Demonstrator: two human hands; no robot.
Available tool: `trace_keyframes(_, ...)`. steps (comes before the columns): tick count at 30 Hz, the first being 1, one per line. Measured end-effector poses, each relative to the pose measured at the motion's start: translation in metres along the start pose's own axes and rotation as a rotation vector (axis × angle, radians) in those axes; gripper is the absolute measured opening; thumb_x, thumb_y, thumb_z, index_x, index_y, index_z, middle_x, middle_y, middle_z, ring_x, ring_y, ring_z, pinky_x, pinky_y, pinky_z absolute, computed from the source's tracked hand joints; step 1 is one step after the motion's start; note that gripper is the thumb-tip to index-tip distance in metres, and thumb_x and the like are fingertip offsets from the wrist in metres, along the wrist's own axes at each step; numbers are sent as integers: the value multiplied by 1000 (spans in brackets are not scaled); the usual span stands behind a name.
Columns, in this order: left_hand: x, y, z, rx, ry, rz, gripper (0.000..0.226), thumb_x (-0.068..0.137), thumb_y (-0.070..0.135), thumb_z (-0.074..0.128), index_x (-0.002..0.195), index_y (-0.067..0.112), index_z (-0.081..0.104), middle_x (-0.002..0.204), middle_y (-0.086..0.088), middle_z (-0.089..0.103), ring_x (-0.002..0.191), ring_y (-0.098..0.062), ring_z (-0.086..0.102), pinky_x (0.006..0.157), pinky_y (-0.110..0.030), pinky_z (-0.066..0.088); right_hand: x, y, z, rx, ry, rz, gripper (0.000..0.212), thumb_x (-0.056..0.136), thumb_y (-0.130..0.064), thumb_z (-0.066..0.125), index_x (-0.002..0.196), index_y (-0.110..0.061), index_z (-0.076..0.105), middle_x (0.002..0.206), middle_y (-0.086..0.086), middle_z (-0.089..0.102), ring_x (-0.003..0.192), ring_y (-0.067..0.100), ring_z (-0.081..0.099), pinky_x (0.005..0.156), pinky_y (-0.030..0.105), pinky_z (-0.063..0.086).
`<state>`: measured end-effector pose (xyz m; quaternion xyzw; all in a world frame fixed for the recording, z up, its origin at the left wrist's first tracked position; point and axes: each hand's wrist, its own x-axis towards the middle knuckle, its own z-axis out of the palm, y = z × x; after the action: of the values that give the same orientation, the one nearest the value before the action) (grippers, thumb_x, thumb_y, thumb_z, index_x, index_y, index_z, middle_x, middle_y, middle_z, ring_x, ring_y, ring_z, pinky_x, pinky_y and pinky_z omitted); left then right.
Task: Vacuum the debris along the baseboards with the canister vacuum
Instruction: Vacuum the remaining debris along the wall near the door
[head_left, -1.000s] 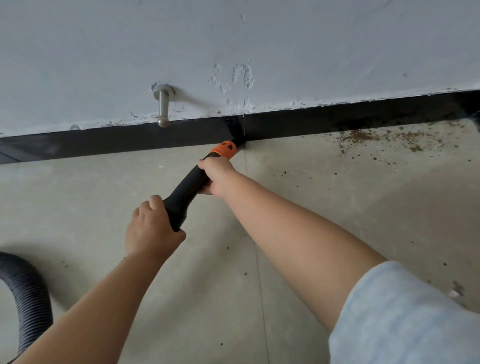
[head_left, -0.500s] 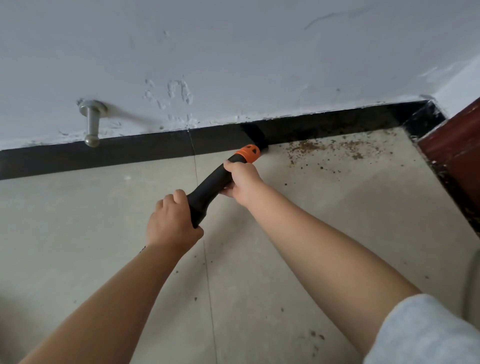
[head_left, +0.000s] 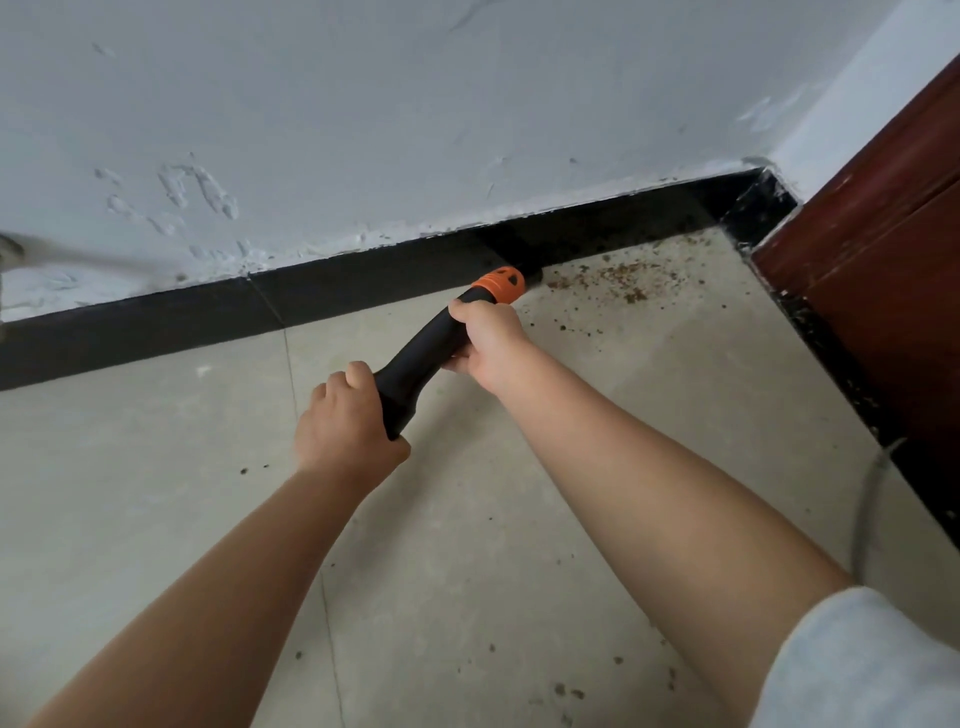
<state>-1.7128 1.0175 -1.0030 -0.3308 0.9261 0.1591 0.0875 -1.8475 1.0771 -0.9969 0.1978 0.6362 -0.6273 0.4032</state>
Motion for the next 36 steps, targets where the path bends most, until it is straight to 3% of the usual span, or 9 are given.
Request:
trace_keyframes(8, 13, 47, 14, -13, -27, 44, 45, 76, 20, 66, 109, 4, 39, 111, -13, 50, 104, -30, 48, 74, -32, 38, 15, -22, -43, 32, 79, 2, 43, 92, -12, 57, 131, -4, 41, 131, 20, 48, 118, 40, 49, 84, 49, 51)
trace_keyframes(17, 33, 105, 20, 25, -53, 102, 49, 76, 22, 67, 112, 3, 38, 114, -13, 49, 106, -30, 47, 78, -33, 40, 37, -49, -94, 140, 123, -46, 47, 92, -13, 57, 135, -5, 39, 133, 19, 46, 118, 38, 49, 72, 43, 49)
trace_keyframes(22, 46, 137, 21, 36, -76, 128, 52, 75, 21, 69, 113, 3, 38, 116, -14, 48, 109, -30, 46, 81, -34, 40, 48, -64, -120, 173, 146, -72, 46, 92, -15, 58, 133, -4, 39, 127, 16, 48, 105, 35, 53, 73, 43, 50)
trace_keyframes(29, 63, 173, 28, 60, -83, 195, 53, 76, 21, 70, 113, 2, 38, 117, -14, 48, 110, -30, 45, 77, -30, 36, 60, -83, -156, 242, 142, -100, 44, 93, -12, 56, 132, -2, 40, 129, 18, 47, 113, 37, 52, 69, 41, 50)
trace_keyframes(36, 76, 208, 34, 52, -96, 226, 54, 75, 22, 71, 113, 2, 38, 117, -15, 48, 110, -30, 46, 78, -33, 39, 72, -104, -187, 243, 168, -107, 44, 92, -10, 57, 132, -4, 39, 132, 18, 45, 116, 40, 50, 74, 47, 49)
